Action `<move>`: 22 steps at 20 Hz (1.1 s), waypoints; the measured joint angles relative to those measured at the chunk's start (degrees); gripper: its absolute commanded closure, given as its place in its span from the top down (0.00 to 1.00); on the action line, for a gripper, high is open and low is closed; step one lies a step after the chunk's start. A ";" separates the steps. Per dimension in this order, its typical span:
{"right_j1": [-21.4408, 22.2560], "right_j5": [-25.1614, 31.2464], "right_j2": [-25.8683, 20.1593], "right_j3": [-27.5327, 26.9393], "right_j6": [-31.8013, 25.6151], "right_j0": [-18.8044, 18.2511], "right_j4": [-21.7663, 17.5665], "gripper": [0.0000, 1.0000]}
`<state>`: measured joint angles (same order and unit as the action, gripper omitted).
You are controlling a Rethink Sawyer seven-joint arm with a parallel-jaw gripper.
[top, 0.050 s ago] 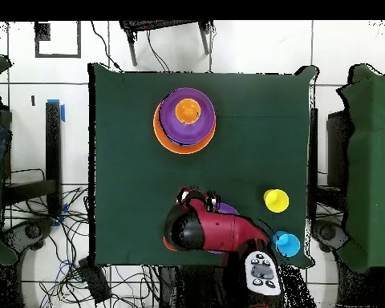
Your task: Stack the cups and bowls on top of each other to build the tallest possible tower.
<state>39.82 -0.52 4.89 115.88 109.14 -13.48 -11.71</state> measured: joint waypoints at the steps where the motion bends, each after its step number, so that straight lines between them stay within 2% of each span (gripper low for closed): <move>1: -0.26 -0.22 0.05 0.00 0.00 -0.01 0.00 1.00; 22: -6.22 -4.50 1.04 -0.04 0.00 0.78 0.04 1.00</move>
<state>33.60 -5.02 5.93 115.85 109.14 -12.71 -11.67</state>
